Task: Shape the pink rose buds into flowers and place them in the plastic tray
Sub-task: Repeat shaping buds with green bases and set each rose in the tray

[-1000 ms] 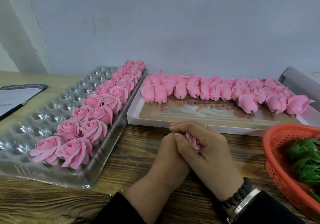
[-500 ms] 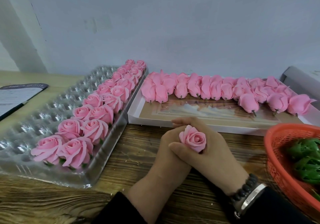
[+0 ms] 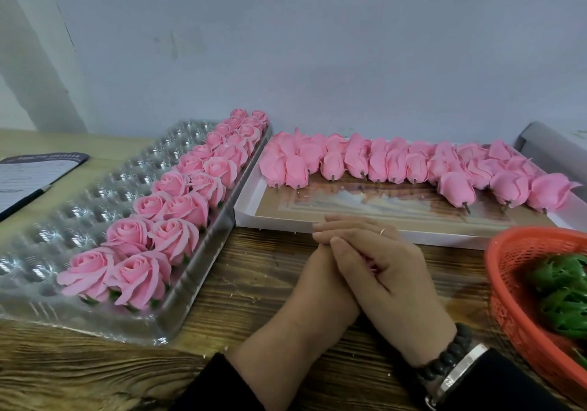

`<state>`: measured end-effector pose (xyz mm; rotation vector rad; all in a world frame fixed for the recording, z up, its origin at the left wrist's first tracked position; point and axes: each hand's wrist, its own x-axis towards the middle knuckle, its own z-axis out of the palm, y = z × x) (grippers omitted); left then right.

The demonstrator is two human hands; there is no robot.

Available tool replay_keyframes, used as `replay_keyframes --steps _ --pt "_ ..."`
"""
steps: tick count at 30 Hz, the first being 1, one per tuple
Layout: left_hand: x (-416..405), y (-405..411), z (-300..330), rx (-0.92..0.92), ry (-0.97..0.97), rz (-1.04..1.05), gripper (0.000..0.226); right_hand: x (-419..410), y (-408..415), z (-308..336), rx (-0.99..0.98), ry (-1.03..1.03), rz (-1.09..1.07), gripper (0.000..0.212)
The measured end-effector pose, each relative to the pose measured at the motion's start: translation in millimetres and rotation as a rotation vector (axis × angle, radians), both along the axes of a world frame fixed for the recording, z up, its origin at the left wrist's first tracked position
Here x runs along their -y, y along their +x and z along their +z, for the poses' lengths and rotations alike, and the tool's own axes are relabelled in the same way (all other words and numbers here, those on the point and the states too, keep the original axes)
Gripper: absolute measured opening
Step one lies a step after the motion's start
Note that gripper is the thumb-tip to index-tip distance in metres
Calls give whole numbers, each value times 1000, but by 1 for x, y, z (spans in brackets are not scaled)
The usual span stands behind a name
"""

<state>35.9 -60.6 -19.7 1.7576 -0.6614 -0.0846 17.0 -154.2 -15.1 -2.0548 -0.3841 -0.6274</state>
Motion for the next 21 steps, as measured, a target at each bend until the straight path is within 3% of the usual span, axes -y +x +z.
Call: replay_keyframes --steps 2,4,8,13,15,21 --pt "-1 2 5 8 70 -95 31 5 1 3 -123 -10 71 27" --pt "-6 3 9 -98 93 -164 27 10 1 7 -246 -56 148 30" --pt "-13 1 11 -188 214 -205 28 14 -2 10 -332 -182 218 34" --pt "-12 2 13 -86 99 -98 23 16 -1 4 -286 -45 170 58" --pt "-13 5 11 -48 50 -57 10 15 -2 2 -251 32 117 66" --pt "-4 5 -1 -98 -84 27 10 0 -6 1 -80 127 -15 35"
